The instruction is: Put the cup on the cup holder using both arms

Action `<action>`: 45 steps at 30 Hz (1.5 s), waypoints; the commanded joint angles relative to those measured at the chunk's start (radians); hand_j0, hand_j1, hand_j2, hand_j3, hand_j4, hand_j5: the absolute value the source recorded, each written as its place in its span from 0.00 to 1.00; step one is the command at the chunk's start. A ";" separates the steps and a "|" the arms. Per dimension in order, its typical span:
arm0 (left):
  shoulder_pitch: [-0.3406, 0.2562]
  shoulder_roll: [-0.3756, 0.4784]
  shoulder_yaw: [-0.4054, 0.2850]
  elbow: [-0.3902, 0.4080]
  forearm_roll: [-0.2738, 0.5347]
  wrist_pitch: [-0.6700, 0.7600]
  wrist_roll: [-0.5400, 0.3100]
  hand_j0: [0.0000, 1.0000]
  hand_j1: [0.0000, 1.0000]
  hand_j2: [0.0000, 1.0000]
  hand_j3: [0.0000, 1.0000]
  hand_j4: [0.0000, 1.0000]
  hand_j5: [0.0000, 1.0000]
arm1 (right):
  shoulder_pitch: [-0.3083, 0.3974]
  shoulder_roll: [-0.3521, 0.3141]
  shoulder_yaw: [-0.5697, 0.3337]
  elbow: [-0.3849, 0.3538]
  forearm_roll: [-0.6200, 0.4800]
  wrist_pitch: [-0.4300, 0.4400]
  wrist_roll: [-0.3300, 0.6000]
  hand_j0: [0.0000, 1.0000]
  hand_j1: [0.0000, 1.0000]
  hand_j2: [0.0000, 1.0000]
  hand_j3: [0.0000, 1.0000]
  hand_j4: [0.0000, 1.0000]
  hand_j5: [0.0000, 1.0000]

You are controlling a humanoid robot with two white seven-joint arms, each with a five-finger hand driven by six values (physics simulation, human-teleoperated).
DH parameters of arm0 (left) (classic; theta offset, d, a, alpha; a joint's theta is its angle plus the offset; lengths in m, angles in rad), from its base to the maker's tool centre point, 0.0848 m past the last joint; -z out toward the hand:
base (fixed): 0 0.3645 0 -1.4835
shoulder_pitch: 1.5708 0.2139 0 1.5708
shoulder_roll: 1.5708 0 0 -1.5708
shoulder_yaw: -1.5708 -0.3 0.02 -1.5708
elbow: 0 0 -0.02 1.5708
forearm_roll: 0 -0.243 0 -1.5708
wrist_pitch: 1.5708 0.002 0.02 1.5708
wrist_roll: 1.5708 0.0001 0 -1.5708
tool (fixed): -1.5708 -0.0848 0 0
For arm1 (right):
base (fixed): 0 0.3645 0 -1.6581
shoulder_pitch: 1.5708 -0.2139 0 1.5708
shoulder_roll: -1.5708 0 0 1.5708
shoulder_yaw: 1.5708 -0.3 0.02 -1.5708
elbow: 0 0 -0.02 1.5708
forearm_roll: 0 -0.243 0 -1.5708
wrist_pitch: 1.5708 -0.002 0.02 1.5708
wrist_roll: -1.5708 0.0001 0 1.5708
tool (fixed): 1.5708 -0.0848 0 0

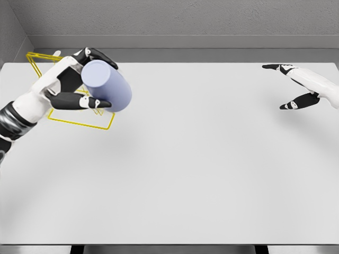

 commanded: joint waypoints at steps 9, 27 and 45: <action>-0.003 0.037 0.041 0.069 0.009 0.001 0.004 0.37 0.37 0.37 0.37 0.37 0.37 | -0.002 0.012 -0.001 -0.001 -0.006 0.002 0.000 1.00 1.00 1.00 1.00 1.00 1.00; 0.003 0.039 0.050 0.160 0.008 0.001 0.004 0.37 0.37 0.37 0.37 0.37 0.37 | -0.002 0.015 -0.003 -0.001 -0.006 0.002 0.000 1.00 1.00 1.00 1.00 1.00 1.00; 0.012 0.068 0.058 0.166 -0.005 -0.003 0.001 0.88 0.88 0.88 0.88 0.88 0.88 | -0.002 0.015 -0.001 -0.001 -0.004 0.002 0.000 1.00 1.00 1.00 1.00 1.00 1.00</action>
